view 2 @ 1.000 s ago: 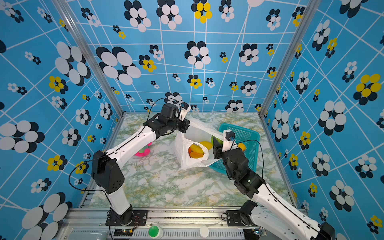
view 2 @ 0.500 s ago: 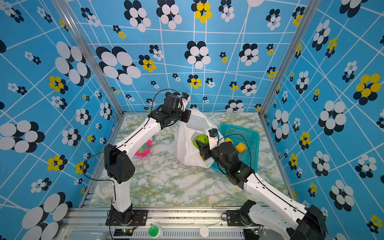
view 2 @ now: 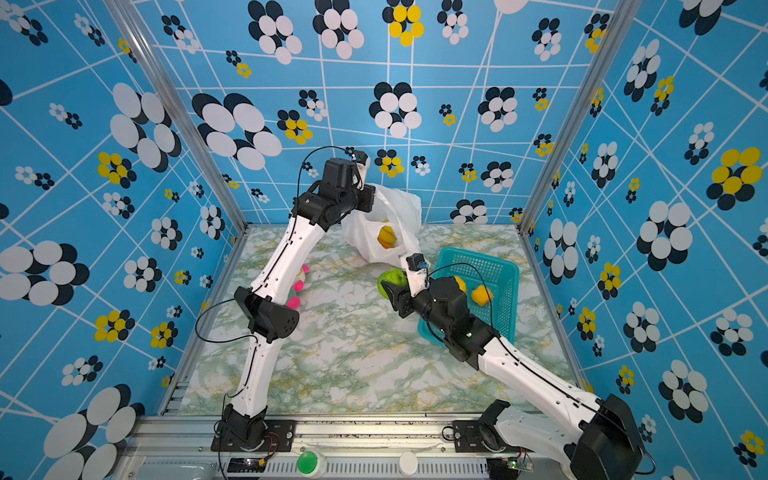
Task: Untie the knot of the plastic bag and take out the fruit
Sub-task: 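Lift the green fruit out with the right gripper while the left raises the bag, then carry the green fruit over the teal basket with the right gripper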
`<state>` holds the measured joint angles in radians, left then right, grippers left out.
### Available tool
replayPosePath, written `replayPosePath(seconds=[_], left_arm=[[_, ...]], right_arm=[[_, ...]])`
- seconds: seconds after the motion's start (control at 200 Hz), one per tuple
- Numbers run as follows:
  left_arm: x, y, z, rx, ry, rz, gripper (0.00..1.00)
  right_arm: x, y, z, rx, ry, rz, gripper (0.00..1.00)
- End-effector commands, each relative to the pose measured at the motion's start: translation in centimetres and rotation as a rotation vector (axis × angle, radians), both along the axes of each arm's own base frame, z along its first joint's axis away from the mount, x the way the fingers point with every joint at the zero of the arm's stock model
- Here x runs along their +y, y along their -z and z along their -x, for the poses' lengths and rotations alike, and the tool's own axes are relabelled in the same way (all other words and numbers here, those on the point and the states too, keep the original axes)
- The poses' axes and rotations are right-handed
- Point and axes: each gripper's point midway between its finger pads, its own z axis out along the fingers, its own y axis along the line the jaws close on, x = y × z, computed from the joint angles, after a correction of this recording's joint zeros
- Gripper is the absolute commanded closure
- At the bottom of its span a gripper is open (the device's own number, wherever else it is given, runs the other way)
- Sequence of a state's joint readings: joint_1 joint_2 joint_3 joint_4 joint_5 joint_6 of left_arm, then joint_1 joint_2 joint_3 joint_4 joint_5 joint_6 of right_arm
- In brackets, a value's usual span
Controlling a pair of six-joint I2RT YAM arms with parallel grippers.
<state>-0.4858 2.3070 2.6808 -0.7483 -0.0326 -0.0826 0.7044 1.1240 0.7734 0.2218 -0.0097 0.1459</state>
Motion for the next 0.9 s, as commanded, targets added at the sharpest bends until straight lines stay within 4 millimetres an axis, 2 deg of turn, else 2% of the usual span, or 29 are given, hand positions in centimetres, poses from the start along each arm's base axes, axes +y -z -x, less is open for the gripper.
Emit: replayPosePath(seconds=[0.0, 0.105, 0.19, 0.285, 0.35, 0.46, 0.485, 0.5, 0.515, 0.595, 0.715, 0.845, 0.895], left_arm=[[0.3, 0.6, 1.0, 0.02, 0.002, -0.023, 1.0], [-0.3, 2.8, 2.0, 0.067, 0.036, -0.015, 1.0], [-0.9, 4.2, 3.3, 0.093, 0.078, -0.001, 1.0], [-1.5, 4.8, 5.0, 0.1, 0.121, 0.015, 1.0], [-1.4, 4.3, 6.1, 0.085, 0.134, 0.022, 1.0], [-0.3, 3.0, 7.7, 0.043, 0.125, 0.036, 1.0], [-0.1, 3.9, 7.7, 0.052, 0.119, 0.026, 1.0], [0.3, 2.9, 8.2, 0.03, 0.115, 0.034, 1.0], [0.5, 2.9, 8.4, 0.027, 0.112, 0.032, 1.0], [1.4, 3.4, 9.3, 0.028, 0.096, 0.029, 1.0], [1.9, 4.4, 10.9, 0.032, 0.11, 0.044, 1.0], [2.2, 3.9, 11.7, 0.014, 0.11, 0.062, 1.0], [1.7, 4.2, 12.0, 0.031, 0.14, 0.071, 1.0]], right_arm=[[0.9, 1.2, -0.9, 0.023, -0.001, 0.015, 0.92], [0.9, 1.4, -1.1, 0.025, 0.008, 0.024, 0.94], [-0.7, 0.1, -1.3, -0.012, 0.084, 0.018, 0.95], [-4.0, -1.4, -1.3, -0.056, 0.226, 0.017, 0.95], [-6.8, -2.4, -1.2, -0.081, 0.342, 0.004, 0.95], [-12.0, -3.3, -0.9, -0.109, 0.563, -0.014, 0.95], [-13.1, -3.4, -0.9, -0.109, 0.61, -0.018, 0.94], [-13.8, -3.3, -0.9, -0.108, 0.639, -0.018, 0.94], [-14.4, -3.3, -0.9, -0.105, 0.667, -0.021, 0.94], [-17.7, -2.2, -1.3, -0.08, 0.818, -0.021, 0.94], [-21.9, 0.6, -2.5, 0.028, 0.99, -0.013, 0.93], [-24.8, 3.9, -4.5, 0.15, 1.098, 0.02, 0.92], [-24.9, 5.4, -5.6, 0.216, 1.086, 0.019, 0.92]])
